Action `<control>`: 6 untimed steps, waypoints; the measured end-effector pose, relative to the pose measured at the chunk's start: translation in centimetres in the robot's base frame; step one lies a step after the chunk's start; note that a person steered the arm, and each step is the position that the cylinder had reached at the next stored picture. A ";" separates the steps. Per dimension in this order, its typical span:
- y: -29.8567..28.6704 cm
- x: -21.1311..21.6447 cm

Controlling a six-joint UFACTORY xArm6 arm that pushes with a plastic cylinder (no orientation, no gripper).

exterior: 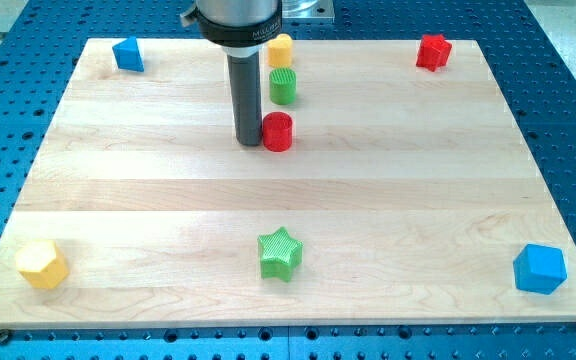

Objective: Place the cube horizontally right to the green star

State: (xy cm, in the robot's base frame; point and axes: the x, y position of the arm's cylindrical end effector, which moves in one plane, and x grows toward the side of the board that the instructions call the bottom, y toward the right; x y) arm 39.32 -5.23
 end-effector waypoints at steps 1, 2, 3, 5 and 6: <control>-1.6 4.2; 3.4 7.1; 7.6 8.1; 18.5 11.3; 23.1 11.3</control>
State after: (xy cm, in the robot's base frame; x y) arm 50.64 17.86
